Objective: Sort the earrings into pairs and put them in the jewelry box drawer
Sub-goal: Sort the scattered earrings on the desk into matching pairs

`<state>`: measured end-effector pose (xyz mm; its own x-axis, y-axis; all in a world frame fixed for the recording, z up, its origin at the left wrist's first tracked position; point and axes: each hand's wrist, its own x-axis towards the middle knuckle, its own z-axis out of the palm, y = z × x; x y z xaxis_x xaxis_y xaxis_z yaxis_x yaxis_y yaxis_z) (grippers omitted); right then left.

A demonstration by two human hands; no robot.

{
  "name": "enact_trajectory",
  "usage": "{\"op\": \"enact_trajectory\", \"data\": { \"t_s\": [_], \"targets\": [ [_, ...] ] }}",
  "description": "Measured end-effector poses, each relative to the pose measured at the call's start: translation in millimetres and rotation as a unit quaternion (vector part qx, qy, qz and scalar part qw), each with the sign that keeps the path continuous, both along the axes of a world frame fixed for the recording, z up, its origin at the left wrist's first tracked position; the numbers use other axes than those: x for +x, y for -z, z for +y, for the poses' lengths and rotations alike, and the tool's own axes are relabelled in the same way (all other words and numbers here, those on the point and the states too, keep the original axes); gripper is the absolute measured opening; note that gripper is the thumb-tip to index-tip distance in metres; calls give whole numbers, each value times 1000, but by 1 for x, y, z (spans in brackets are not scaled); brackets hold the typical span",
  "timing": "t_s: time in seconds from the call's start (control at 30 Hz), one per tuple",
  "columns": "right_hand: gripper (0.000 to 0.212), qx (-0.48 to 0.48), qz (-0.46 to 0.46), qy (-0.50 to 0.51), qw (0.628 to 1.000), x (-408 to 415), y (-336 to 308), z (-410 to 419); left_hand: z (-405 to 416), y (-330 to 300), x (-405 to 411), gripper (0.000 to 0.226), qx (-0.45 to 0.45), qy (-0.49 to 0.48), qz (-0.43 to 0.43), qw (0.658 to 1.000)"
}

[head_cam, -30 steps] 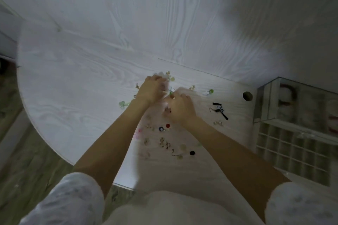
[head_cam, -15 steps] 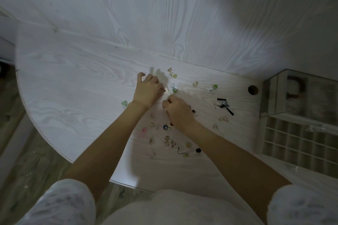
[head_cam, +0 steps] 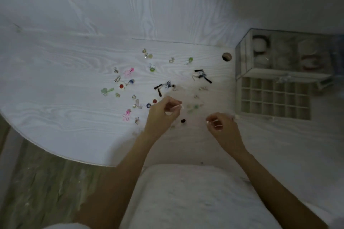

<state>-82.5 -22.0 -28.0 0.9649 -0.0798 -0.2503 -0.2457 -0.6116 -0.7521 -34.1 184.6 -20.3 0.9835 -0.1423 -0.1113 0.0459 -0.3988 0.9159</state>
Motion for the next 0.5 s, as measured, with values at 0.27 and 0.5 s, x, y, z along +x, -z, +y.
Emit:
{"op": "enact_trajectory", "data": {
  "t_s": [0.27, 0.5],
  "targets": [
    [14, -97, 39, 166, 980, -65, 22, -76, -85, 25, -42, 10, 137, 205, 67, 967],
    [32, -166, 6, 222, 961, -66, 17, -91, -143, 31, -59, 33, 173, 235, 36, 956]
  ]
}}
